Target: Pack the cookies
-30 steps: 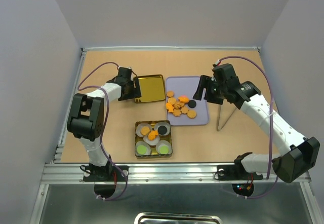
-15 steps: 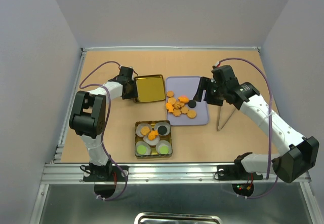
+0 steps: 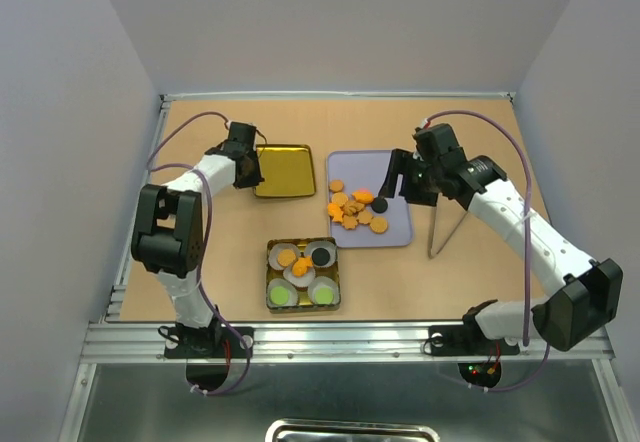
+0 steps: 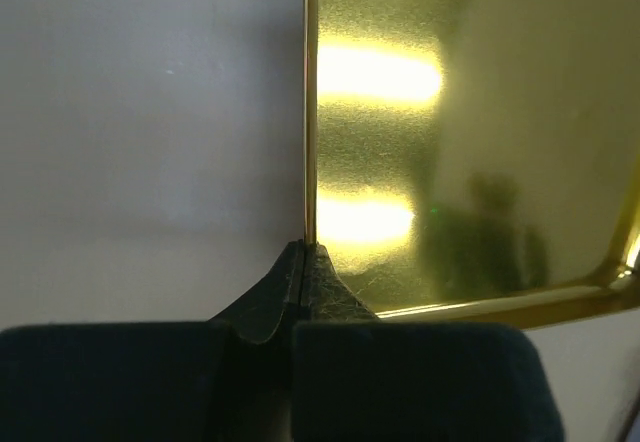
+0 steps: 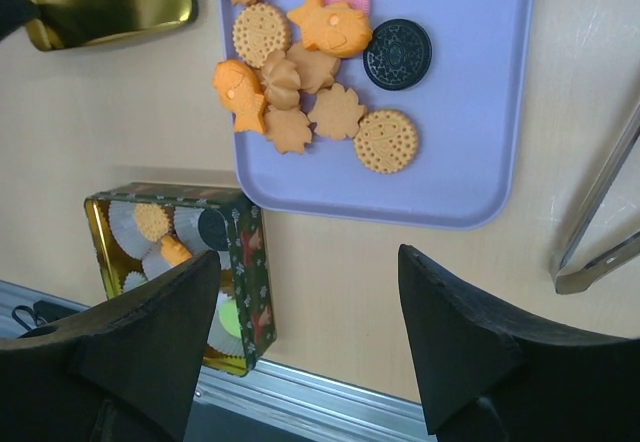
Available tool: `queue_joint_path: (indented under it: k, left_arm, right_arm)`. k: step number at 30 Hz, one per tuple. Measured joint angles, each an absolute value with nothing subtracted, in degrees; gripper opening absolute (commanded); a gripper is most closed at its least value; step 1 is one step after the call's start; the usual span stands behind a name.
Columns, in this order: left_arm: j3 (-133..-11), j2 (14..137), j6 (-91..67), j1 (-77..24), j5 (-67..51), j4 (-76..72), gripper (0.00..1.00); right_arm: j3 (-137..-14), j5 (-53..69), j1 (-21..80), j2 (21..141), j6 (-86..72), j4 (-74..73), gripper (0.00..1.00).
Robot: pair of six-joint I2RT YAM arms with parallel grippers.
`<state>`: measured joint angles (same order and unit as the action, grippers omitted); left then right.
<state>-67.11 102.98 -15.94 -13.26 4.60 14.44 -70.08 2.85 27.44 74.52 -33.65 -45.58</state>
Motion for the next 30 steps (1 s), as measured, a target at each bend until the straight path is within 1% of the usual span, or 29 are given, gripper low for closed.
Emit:
queue_joint_path:
  k: [5, 9, 13, 16, 18, 19, 23, 26, 28, 30]
  left_arm:
    - [-71.0, 97.1, -14.5, -10.9, 4.0, 16.5, 0.0]
    - [-71.7, 89.8, -13.4, -10.5, -1.1, 14.4, 0.0]
    - [-70.8, 83.5, -13.8, -10.5, -8.5, 11.6, 0.0]
    - [-68.2, 78.4, -15.0, -10.8, -13.7, 8.8, 0.0]
    - [-66.2, 75.3, -15.7, -10.9, -14.8, 8.4, 0.0]
    - [-65.1, 73.3, -15.9, -11.0, -14.7, 8.4, 0.0]
    - [-63.9, 67.9, -16.2, -11.3, -10.7, 8.8, 0.0]
    - [-63.5, 63.6, -15.9, -11.3, -6.0, 8.4, 0.0]
    - [-62.5, 60.8, -15.4, -11.3, -2.3, 7.0, 0.0]
    - [-60.6, 58.1, -14.9, -11.3, 0.8, 5.3, 0.0]
  right_arm:
    - [-75.3, 4.5, 27.4, 78.7, -32.7, -45.9, 0.77]
    - [-81.8, 8.8, 27.4, 83.2, -32.1, -46.1, 0.77]
    - [-92.8, 14.8, 27.4, 88.4, -31.8, -46.2, 0.82]
    - [-101.1, 19.8, 27.4, 90.8, -33.0, -46.3, 0.82]
    - [-105.9, 23.0, 27.4, 91.9, -34.6, -45.9, 0.82]
    - [-109.2, 25.3, 27.4, 92.5, -36.8, -45.6, 0.82]
    - [-114.3, 32.6, 27.4, 93.0, -45.7, -42.0, 0.83]
    - [-114.9, 36.7, 27.4, 93.0, -54.1, -38.0, 0.84]
    - [-114.9, 38.4, 27.4, 93.0, -59.7, -36.2, 0.87]
    - [-112.1, 40.1, 27.4, 92.1, -65.9, -31.0, 0.89]
